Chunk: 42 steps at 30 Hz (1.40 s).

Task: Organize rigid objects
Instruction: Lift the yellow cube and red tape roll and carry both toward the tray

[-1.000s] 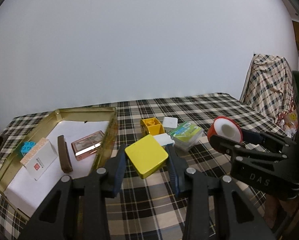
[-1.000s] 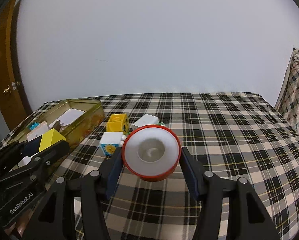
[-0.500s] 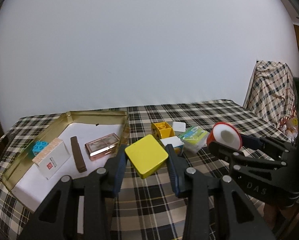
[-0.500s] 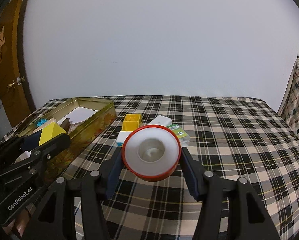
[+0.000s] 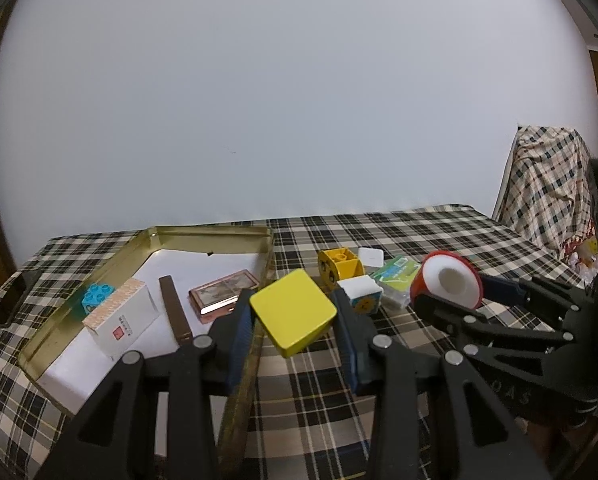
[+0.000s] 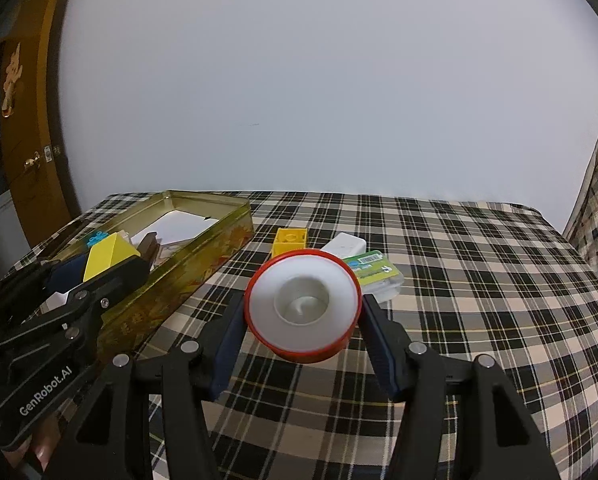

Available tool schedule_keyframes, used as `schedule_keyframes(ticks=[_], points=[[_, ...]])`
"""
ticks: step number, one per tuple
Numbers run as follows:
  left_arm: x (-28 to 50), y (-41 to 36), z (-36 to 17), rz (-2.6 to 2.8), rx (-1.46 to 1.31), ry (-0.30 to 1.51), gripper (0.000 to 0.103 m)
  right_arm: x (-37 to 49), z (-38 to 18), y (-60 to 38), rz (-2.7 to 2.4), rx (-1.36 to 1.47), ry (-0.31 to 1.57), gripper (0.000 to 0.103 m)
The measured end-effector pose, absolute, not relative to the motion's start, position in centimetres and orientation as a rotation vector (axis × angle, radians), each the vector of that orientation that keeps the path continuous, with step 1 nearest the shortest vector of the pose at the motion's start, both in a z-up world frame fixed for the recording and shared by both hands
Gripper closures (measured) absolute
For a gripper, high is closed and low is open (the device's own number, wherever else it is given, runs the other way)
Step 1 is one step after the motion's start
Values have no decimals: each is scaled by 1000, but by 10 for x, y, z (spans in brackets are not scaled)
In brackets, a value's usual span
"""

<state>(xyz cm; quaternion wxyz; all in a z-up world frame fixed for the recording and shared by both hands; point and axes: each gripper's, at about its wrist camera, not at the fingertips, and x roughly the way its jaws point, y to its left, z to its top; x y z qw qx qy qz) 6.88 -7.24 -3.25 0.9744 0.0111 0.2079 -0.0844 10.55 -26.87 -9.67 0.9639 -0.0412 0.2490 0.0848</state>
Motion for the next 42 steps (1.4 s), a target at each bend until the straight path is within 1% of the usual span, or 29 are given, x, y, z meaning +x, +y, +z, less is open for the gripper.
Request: schedule_keyframes(ticks=[42], points=[[60, -23, -31, -74, -1, 391, 65, 90, -100, -214, 294, -114, 467, 44]])
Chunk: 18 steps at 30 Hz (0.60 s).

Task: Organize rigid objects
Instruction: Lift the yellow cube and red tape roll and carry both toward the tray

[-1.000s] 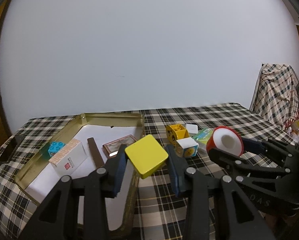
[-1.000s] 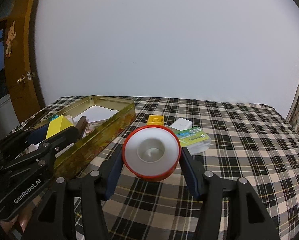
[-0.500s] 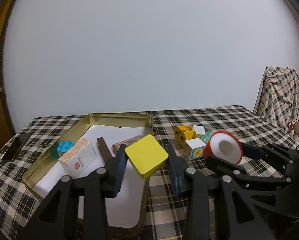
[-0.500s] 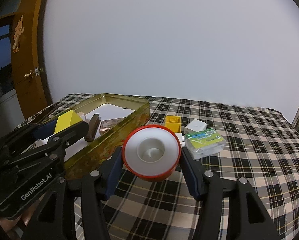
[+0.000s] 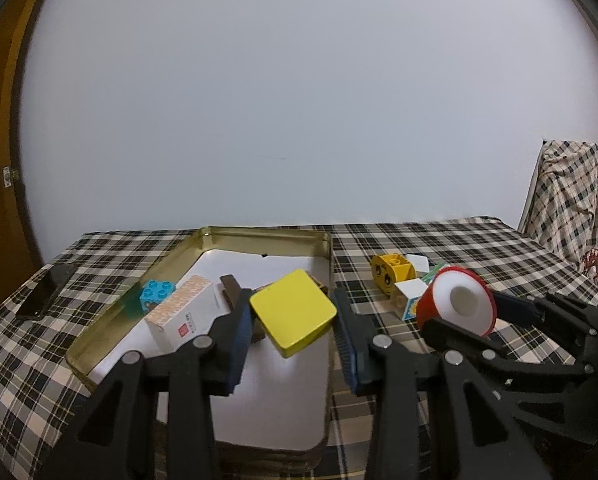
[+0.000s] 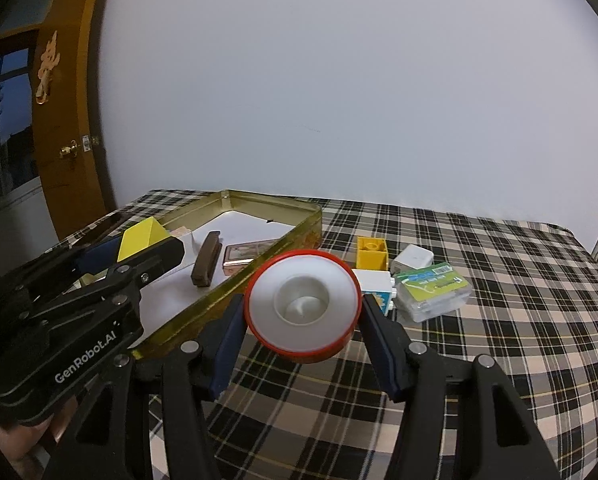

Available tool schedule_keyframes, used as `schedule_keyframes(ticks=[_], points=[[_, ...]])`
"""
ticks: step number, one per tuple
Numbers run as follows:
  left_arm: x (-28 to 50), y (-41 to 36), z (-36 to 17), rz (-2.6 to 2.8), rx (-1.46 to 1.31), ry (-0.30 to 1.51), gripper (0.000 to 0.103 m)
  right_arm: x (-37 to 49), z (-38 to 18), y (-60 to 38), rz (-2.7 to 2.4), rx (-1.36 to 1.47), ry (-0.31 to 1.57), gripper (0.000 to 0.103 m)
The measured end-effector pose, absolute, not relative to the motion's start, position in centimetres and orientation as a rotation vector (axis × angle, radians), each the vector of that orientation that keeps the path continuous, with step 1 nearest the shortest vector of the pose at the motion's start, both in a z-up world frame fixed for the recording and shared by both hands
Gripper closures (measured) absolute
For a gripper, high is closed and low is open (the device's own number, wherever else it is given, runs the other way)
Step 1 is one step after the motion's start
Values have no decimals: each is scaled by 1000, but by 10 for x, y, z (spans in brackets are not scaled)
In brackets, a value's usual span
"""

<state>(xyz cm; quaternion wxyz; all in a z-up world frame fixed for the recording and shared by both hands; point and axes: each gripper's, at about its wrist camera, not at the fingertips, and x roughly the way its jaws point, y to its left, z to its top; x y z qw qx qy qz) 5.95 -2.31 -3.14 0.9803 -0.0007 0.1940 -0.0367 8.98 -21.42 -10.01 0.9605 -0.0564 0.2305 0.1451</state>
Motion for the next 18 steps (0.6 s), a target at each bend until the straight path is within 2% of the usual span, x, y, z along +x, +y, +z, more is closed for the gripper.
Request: schedule_keyframes(ticks=[18], points=[[56, -1, -31, -36, -11, 385, 65, 82, -101, -188, 331, -123, 450, 44]])
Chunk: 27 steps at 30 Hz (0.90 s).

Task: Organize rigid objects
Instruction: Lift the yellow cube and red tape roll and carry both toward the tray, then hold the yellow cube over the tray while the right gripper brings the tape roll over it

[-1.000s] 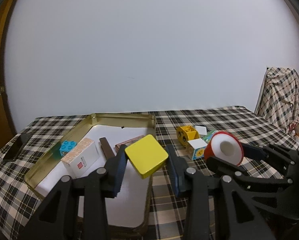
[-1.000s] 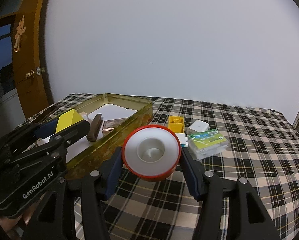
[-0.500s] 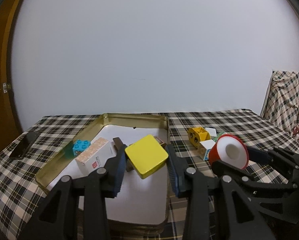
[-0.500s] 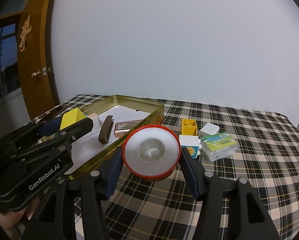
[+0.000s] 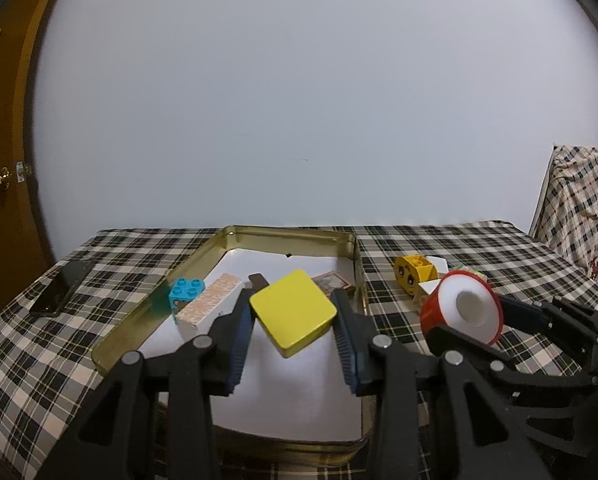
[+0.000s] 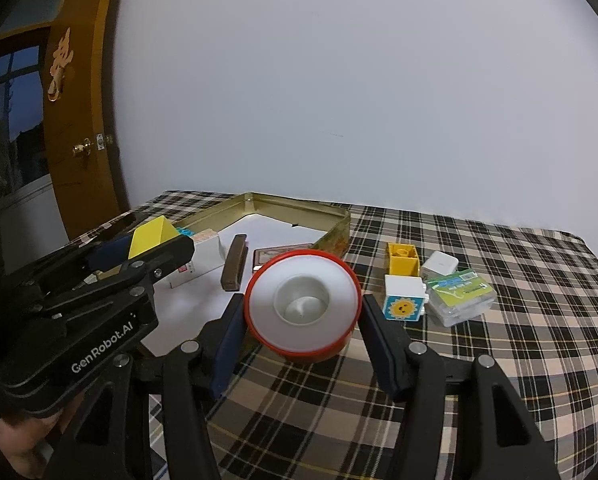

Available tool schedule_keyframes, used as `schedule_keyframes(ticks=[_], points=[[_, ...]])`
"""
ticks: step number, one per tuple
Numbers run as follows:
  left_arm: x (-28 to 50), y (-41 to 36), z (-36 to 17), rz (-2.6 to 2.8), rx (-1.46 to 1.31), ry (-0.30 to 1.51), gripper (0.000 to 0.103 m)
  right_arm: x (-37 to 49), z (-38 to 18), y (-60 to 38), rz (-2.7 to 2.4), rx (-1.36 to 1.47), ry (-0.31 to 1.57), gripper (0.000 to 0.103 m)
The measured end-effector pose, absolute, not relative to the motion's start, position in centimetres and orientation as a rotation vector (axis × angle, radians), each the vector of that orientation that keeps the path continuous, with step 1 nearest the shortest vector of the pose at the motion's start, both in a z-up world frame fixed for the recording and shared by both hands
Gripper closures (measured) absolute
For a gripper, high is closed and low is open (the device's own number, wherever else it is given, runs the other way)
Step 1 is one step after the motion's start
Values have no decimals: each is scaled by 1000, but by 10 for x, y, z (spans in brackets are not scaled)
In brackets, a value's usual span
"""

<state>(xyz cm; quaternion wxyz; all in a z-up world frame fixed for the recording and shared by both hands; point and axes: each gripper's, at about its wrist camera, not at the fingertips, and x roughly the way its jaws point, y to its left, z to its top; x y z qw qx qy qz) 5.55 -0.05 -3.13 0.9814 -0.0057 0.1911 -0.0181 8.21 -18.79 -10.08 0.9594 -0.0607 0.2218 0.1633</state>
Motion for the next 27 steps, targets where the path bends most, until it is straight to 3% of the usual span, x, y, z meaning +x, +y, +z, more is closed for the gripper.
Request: schedule_keyframes(ticks=[27], points=[[50, 30, -31, 18, -38, 379, 65, 79, -105, -160, 383, -130, 455, 44]])
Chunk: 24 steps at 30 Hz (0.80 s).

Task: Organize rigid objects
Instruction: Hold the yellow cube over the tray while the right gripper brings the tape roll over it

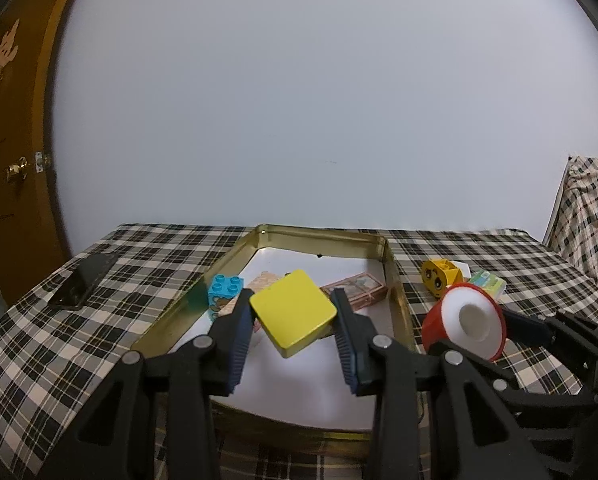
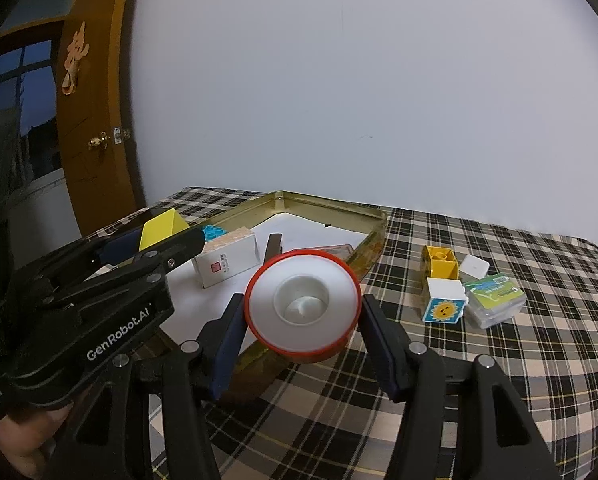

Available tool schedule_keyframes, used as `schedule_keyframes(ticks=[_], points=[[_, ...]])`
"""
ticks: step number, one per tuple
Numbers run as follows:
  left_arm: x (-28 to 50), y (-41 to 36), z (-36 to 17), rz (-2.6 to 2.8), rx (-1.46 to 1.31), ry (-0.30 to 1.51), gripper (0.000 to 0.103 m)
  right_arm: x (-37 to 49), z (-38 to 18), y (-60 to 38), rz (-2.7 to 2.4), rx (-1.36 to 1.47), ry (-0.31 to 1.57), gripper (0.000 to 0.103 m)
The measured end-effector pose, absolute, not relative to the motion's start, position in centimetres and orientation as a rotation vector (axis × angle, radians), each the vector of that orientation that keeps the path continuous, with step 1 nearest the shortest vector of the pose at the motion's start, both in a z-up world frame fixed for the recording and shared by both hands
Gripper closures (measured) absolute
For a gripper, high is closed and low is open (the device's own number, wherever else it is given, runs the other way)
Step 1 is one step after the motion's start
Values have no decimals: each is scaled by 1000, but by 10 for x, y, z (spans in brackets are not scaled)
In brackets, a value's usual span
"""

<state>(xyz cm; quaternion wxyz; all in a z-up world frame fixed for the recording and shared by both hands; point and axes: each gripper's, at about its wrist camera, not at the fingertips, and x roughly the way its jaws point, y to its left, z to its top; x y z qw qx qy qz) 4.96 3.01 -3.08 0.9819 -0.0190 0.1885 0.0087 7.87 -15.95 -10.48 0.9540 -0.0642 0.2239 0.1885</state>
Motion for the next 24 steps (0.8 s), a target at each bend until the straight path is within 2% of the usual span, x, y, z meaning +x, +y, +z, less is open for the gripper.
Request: schedule_keyframes(ticks=[24], points=[[48, 62, -32, 62, -71, 378, 65, 78, -108, -136, 409, -150, 464, 44]])
